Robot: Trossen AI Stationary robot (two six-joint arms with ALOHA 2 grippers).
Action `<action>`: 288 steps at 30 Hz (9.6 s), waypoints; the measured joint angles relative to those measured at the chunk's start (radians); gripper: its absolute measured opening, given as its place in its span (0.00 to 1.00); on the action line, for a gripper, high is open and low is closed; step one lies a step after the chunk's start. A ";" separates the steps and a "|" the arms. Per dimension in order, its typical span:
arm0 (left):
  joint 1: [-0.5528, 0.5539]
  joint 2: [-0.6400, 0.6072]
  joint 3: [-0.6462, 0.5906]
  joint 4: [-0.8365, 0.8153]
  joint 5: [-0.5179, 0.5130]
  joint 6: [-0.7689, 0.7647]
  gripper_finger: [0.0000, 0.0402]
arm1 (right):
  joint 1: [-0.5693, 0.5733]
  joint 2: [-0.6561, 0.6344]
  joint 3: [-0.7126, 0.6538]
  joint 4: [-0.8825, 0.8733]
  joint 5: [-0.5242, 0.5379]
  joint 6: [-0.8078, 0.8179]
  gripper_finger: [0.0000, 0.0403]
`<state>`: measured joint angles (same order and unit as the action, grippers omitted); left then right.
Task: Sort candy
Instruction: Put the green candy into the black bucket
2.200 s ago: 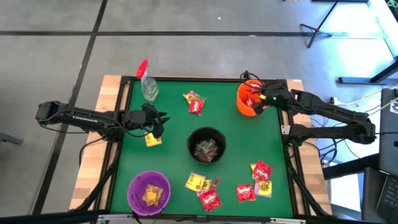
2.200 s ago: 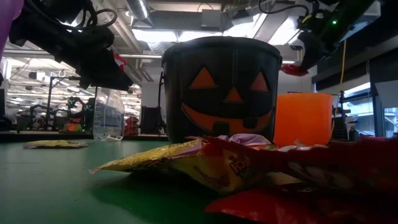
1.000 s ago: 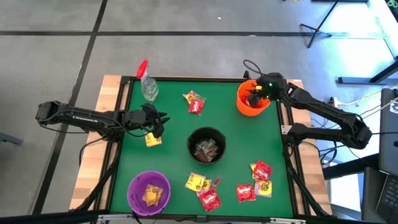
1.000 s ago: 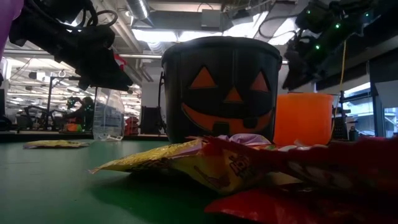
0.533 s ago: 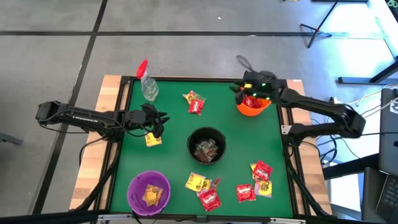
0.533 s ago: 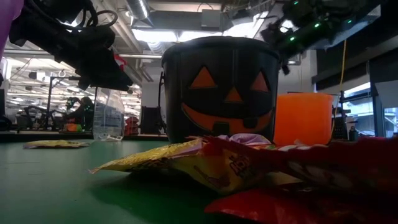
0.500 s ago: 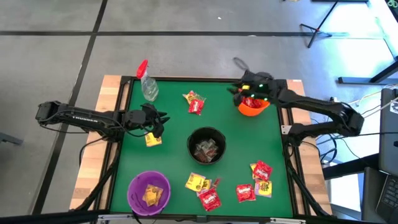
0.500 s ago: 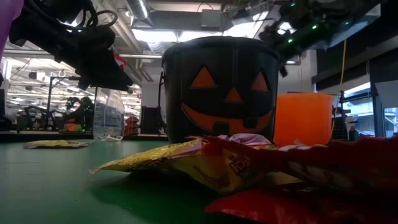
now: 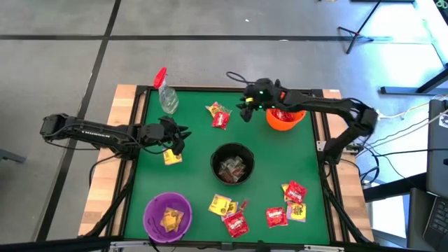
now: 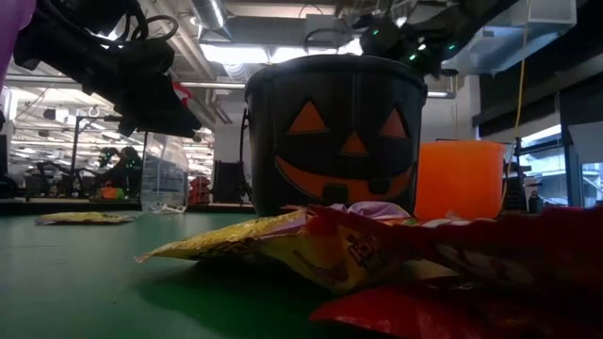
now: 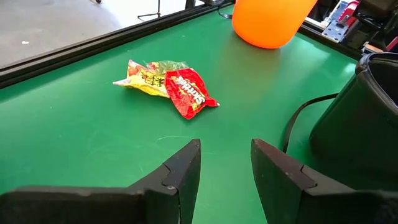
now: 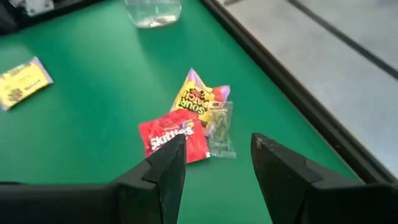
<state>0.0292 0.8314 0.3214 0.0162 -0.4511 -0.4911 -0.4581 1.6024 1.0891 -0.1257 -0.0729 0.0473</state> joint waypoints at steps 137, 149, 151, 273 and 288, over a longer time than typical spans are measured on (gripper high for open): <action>-0.013 0.000 -0.001 -0.008 0.009 -0.031 0.33 | 0.152 0.370 0.802 -0.949 0.144 -0.222 0.00; -0.013 0.000 -0.001 -0.008 0.027 -0.032 0.33 | 0.279 0.109 0.535 -0.840 0.131 -0.127 0.00; -0.013 0.000 0.000 -0.008 0.027 -0.033 0.33 | 0.291 0.068 0.465 -0.815 0.131 -0.107 0.00; -0.012 0.000 -0.001 0.152 0.046 -0.096 0.33 | 0.565 -0.258 -0.295 0.242 -0.022 -0.179 0.00; -0.012 0.000 -0.001 0.149 0.076 -0.071 0.33 | 0.561 -0.195 -0.266 0.257 0.010 -0.187 0.05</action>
<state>0.0174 0.8310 0.3206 0.1650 -0.3748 -0.5624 0.1028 1.4071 0.8227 0.1308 -0.0628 -0.1398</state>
